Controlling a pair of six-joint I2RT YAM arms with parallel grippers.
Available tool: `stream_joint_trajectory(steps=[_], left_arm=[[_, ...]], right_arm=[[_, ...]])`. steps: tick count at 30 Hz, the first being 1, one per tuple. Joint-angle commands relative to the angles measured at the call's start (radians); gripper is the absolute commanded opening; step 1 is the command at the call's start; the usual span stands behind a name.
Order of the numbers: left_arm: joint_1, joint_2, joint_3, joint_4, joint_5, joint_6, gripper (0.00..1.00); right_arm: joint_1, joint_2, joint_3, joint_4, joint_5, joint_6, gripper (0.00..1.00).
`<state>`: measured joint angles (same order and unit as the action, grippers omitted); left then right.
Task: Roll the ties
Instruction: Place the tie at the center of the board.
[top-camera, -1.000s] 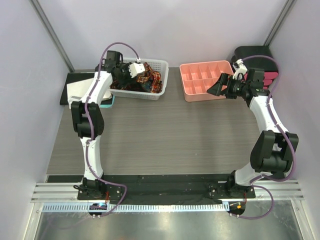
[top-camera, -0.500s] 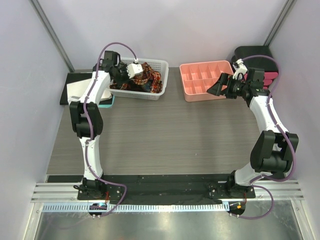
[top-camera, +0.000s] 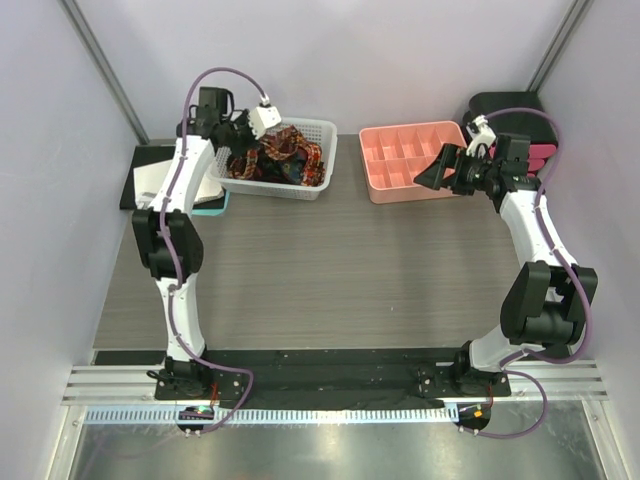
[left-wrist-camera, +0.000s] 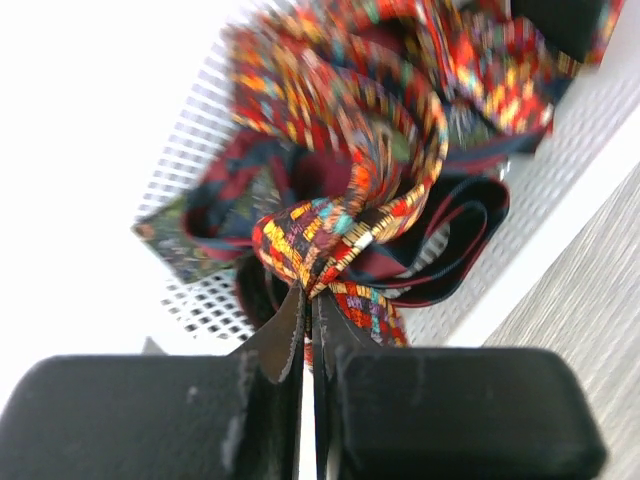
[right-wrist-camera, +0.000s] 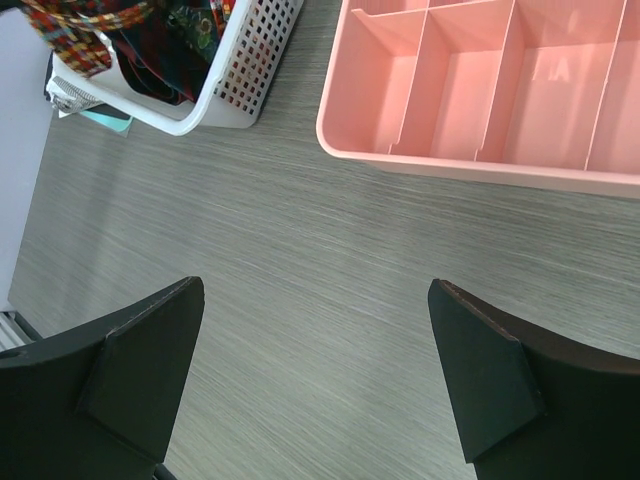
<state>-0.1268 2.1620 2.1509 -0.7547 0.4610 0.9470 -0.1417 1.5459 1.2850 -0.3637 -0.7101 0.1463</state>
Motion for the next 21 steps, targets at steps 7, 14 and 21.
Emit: stream_joint_trajectory(steps=[7,14,21], left_arm=[[-0.146,-0.329,0.107,0.067,0.022,-0.212,0.0],[-0.26,-0.47,0.168,0.207,0.001,-0.423,0.0],[-0.367,-0.541,0.233,0.243,-0.062,-0.553,0.0]], right_arm=[[-0.006,-0.058,0.045,0.082,-0.008,-0.279,1.0],[-0.004,-0.145,0.027,0.181,-0.077,-0.416,1.0],[0.025,-0.256,-0.156,0.574,-0.219,-0.246,1.0]])
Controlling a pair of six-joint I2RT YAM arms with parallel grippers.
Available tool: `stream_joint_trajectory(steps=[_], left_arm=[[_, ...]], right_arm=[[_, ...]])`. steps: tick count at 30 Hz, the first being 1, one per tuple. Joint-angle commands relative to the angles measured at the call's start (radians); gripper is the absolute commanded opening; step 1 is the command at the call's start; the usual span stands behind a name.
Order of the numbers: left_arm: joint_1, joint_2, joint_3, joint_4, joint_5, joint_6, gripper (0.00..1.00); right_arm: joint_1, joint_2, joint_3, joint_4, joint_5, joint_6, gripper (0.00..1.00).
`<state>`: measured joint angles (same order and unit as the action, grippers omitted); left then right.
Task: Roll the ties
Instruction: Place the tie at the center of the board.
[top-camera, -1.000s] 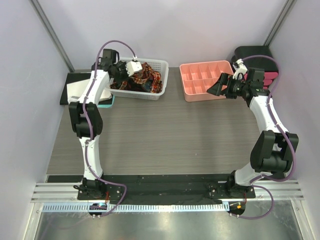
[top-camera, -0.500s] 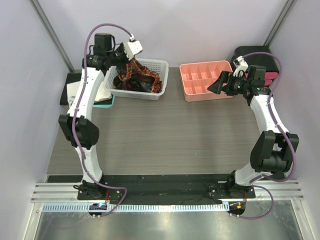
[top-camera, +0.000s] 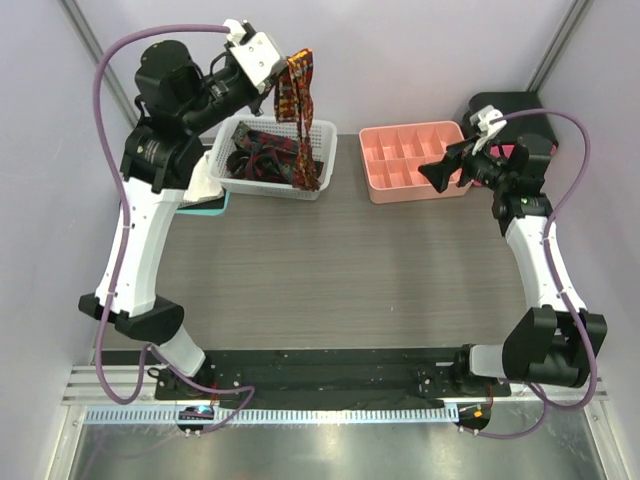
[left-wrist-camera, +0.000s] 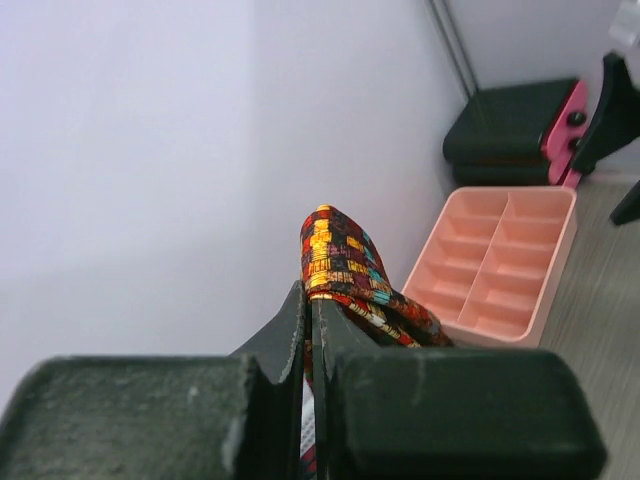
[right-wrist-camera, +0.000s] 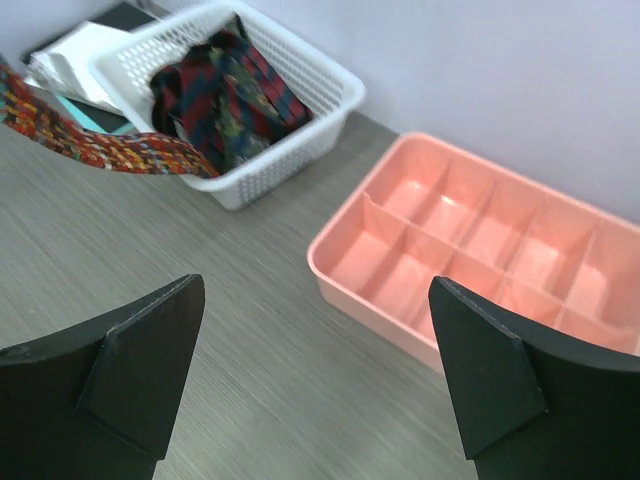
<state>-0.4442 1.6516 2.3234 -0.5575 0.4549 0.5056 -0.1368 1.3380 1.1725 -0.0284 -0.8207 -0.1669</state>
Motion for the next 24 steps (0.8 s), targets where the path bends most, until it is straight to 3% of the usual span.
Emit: stream_joint_trajectory(steps=[1,4,6,10,12,17,24], left_arm=[[-0.063,-0.033,0.07,0.032,-0.076,-0.107,0.0],[-0.093,-0.047,0.076,0.008,-0.142,-0.084,0.0],[-0.094,-0.05,0.077,0.013,-0.16,-0.076,0.0],[-0.096,-0.064,0.076,0.045,-0.156,-0.07,0.0],[-0.097,-0.072,0.079,0.059,-0.16,-0.068,0.0],[-0.096,-0.088,0.08,0.07,-0.165,-0.033,0.0],[-0.096,-0.104,0.083,0.087,-0.2,0.001,0.0]], right_arm=[[0.028,-0.051,-0.04,0.24,-0.148,0.084,1.0],[0.104,-0.085,-0.068,0.259,-0.178,0.121,1.0],[0.239,-0.135,-0.123,0.254,-0.15,0.063,1.0],[0.472,-0.123,-0.168,0.28,-0.016,-0.182,1.0],[0.55,-0.042,-0.165,0.361,0.102,-0.206,1.0],[0.582,0.133,-0.125,0.608,0.241,-0.154,1.0],[0.723,0.355,0.025,0.708,0.244,-0.125,1.0]])
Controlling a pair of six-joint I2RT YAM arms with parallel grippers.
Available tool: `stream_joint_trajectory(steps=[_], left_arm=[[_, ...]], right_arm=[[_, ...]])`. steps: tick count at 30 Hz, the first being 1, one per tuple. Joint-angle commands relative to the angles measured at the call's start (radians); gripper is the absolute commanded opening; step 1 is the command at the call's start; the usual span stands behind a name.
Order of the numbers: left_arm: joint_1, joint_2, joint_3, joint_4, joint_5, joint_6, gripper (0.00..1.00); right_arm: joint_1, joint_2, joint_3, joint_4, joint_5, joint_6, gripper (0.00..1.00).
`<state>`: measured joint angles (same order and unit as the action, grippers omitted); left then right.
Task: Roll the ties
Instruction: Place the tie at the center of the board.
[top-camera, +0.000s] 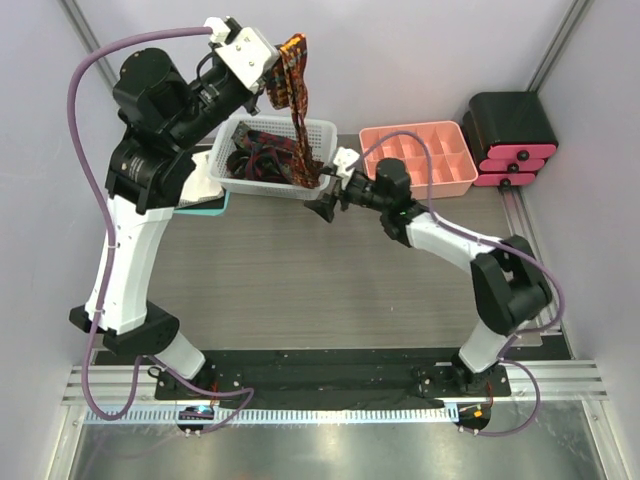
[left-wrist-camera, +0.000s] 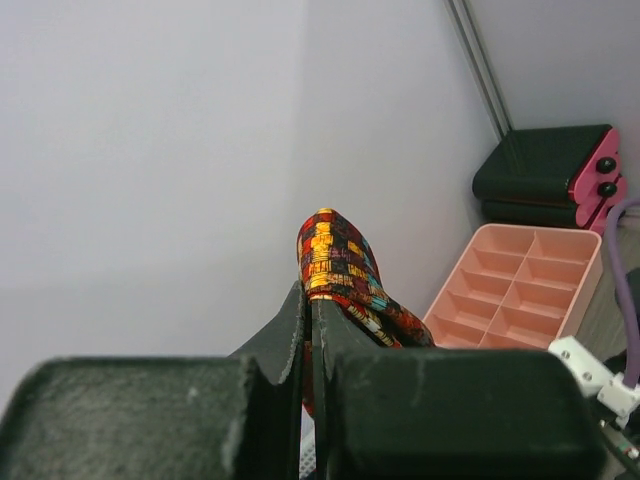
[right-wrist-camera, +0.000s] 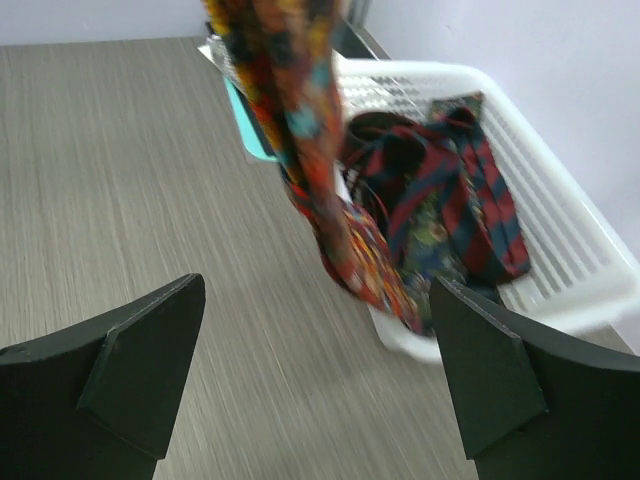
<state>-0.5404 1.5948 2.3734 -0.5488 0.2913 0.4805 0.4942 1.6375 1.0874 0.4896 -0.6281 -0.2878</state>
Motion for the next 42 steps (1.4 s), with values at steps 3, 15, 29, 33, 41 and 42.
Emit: stream_joint_trajectory(steps=[3,15,29,33,41,42], left_arm=[[0.0,-0.062,0.032,0.098,-0.067,0.032,0.0],[0.043,-0.375,-0.524,0.21,-0.315,0.243,0.0],[0.054,-0.693,-1.217,-0.586,-0.15,0.438,0.0],[0.056,-0.644,-1.275,-0.782,-0.063,0.512,0.0],[0.193,-0.31,-1.291,-0.869,0.049,0.747,0.0],[0.233,-0.264,-1.268,-0.882,0.058,0.779,0.0]], right_arm=[[0.118,0.162,0.173,0.239,0.121,-0.007,0.93],[-0.047,-0.198,0.132,-0.225,0.093,-0.088,0.01],[-0.146,-0.611,0.057,-1.97,0.295,-0.887,0.01],[-0.146,-0.595,-0.064,-1.996,0.329,-0.944,0.01],[-0.161,-0.063,-0.123,-1.994,0.355,-1.071,0.01],[-0.167,-0.014,-0.103,-1.997,0.354,-1.07,0.01]])
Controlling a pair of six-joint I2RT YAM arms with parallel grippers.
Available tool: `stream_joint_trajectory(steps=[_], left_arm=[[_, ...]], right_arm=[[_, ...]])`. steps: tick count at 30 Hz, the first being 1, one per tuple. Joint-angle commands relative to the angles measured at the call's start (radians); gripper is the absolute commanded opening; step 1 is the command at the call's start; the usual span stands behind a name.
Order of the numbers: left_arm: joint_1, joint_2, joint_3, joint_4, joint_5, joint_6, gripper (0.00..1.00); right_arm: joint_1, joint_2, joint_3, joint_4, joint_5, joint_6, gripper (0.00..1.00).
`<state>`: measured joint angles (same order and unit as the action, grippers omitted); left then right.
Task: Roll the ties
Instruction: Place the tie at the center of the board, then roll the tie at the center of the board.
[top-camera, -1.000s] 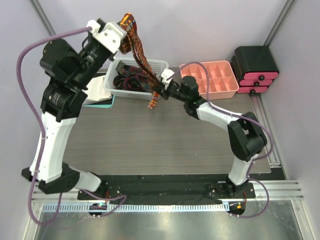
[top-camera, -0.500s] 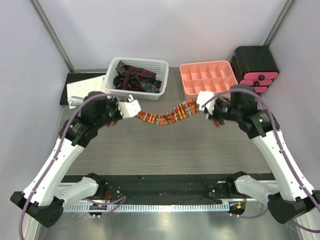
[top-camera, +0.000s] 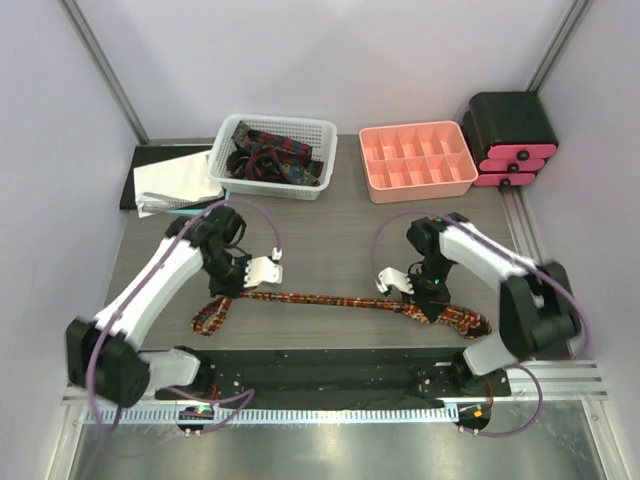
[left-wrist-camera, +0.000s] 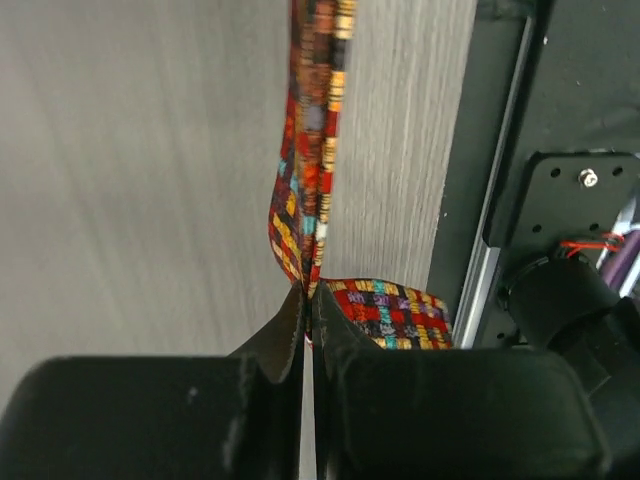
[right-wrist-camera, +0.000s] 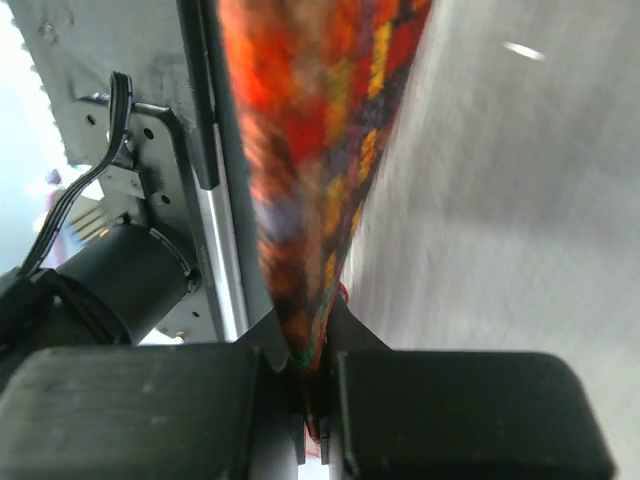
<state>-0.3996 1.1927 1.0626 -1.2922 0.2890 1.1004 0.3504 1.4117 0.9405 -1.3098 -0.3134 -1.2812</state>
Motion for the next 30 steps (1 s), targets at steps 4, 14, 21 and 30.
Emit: stream_joint_trajectory(steps=[4,14,21,30], left_arm=[[0.159,0.48,0.213,-0.24,0.091,0.211,0.0],[0.224,0.755,0.446,-0.214,0.03,0.176,0.44],[0.381,0.609,0.504,-0.202,0.136,0.138,0.86],[0.372,0.378,0.181,0.064,0.108,0.237,0.88]], right_arm=[[-0.05,0.404,0.164,-0.198,0.053,-0.102,0.04],[-0.123,0.625,0.435,-0.194,0.089,-0.053,0.71],[-0.329,0.495,0.532,-0.192,0.028,0.113,0.89],[-0.547,0.241,0.272,-0.103,0.043,0.213,0.82]])
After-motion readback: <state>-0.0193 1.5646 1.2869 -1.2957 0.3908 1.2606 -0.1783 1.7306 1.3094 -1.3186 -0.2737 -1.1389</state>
